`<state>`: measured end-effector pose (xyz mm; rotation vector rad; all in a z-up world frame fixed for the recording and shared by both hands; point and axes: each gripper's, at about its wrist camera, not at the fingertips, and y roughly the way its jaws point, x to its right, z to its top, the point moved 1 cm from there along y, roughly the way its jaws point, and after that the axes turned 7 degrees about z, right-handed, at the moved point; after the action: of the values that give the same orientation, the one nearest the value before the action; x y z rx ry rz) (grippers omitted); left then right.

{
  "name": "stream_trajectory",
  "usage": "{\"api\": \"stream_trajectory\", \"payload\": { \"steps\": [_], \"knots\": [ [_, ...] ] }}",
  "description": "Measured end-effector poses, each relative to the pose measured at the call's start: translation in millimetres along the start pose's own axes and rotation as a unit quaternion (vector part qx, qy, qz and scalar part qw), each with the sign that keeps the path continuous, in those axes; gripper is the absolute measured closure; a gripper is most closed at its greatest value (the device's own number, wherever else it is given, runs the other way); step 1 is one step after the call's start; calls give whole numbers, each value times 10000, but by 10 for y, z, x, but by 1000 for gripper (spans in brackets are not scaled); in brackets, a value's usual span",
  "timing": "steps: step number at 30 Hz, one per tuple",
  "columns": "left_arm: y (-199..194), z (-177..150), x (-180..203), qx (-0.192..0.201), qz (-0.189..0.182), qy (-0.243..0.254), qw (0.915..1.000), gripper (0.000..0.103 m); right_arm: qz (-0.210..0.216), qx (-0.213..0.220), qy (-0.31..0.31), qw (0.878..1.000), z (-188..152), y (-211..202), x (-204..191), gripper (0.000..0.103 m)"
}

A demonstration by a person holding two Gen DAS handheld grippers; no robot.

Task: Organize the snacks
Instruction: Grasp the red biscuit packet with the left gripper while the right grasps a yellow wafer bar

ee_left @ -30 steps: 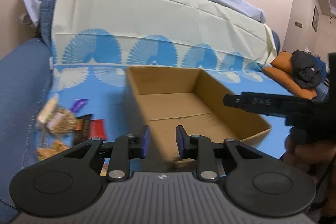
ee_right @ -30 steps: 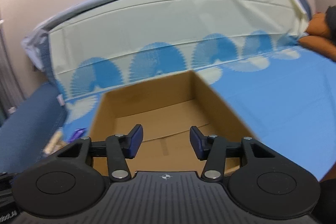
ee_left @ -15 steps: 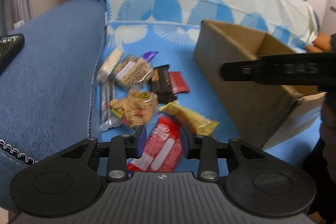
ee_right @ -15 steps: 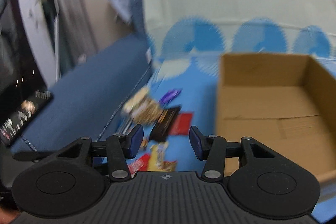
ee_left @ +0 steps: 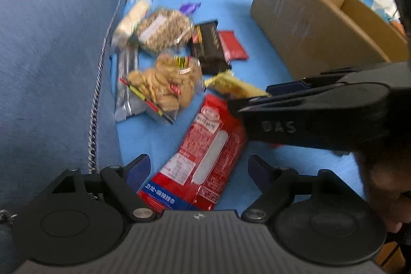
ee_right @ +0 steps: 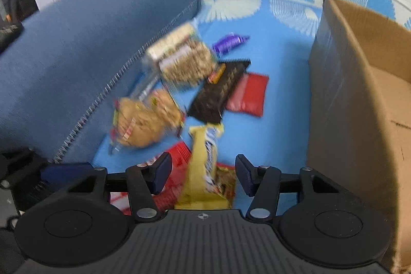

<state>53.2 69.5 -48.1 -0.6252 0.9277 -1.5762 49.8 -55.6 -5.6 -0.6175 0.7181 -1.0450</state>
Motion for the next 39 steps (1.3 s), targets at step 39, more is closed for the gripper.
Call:
{"api": "stream_trajectory", "payload": {
  "steps": [39],
  "knots": [
    [55, -40, -51, -332, -253, -368, 9985, 49, 272, -151, -588, 9978, -717, -363, -192, 81]
  ]
}}
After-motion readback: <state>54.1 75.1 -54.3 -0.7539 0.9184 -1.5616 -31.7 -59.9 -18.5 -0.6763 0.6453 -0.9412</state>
